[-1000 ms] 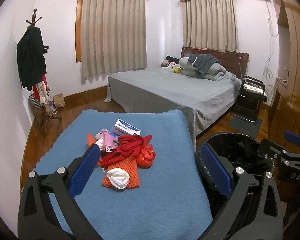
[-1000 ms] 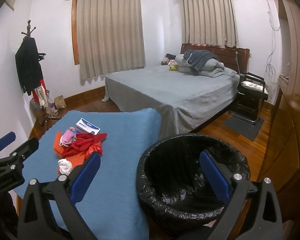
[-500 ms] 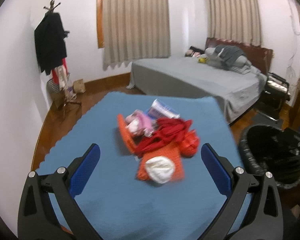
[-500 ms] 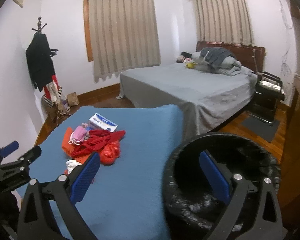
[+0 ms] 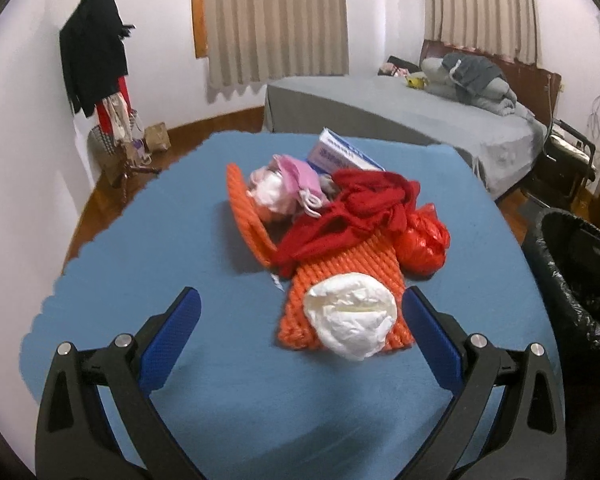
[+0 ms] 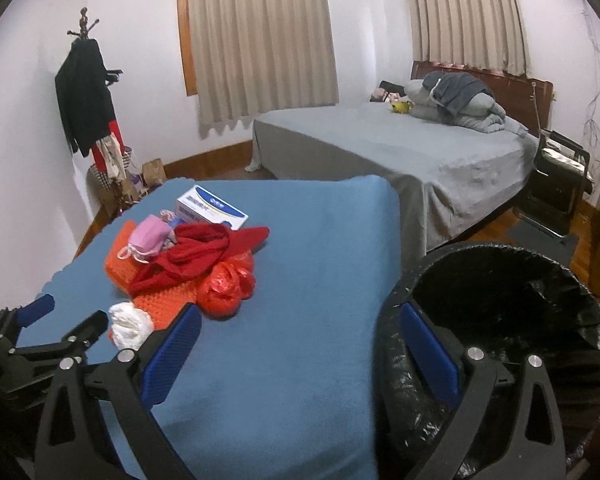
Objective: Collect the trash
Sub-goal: 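Reach the left tool to the white crumpled tissue and grasp it, then grasp the red cloth with the right tool while the left tool holds the tissue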
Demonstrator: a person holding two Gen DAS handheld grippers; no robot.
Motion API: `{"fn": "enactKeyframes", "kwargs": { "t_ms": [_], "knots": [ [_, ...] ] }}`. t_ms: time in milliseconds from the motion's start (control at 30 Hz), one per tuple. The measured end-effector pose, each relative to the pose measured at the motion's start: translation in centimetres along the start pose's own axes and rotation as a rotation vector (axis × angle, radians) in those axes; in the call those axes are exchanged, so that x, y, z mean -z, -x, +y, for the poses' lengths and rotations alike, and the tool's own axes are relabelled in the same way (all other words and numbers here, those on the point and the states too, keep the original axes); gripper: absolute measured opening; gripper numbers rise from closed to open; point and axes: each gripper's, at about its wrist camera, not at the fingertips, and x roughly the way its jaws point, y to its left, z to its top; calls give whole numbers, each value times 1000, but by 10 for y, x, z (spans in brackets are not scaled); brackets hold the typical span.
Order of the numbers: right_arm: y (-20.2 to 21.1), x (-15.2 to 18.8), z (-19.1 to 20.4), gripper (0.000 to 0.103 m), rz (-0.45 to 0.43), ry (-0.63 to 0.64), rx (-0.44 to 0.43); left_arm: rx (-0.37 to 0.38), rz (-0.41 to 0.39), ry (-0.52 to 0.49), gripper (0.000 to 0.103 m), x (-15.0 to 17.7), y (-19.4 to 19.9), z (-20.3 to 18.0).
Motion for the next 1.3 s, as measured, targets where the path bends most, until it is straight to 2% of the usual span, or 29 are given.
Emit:
{"fn": "enactKeyframes", "kwargs": {
  "t_ms": [100,167,300,400,467,733,867,1000,1200,1300],
  "knots": [
    [-9,1,-2,97,9,4,9,18,21,-2,89,0,-18,-6],
    [-15,0,-2,97,15,8,13,40,42,1,78,0,-28,-9],
    [-24,1,-1,97,23,10,11,85,96,6,69,6,-46,-14],
    [-31,-1,2,96,31,18,6,125,115,-16,45,10,-52,-22],
    [-36,-3,4,96,33,21,-2,142,103,-21,37,11,-50,-24],
    [-56,-27,20,94,0,35,-48,139,2,44,35,-8,-22,-2],
    [-77,-44,36,93,-7,48,-85,99,-53,67,35,-27,-15,16],
    [-105,-55,54,88,17,63,-130,50,-75,88,35,-44,-21,38],
    [-145,-63,70,83,83,82,-156,25,-85,107,35,-57,-31,52],
    [-162,-62,74,74,130,90,-176,27,-84,113,35,-58,-35,54]
  ]
}}
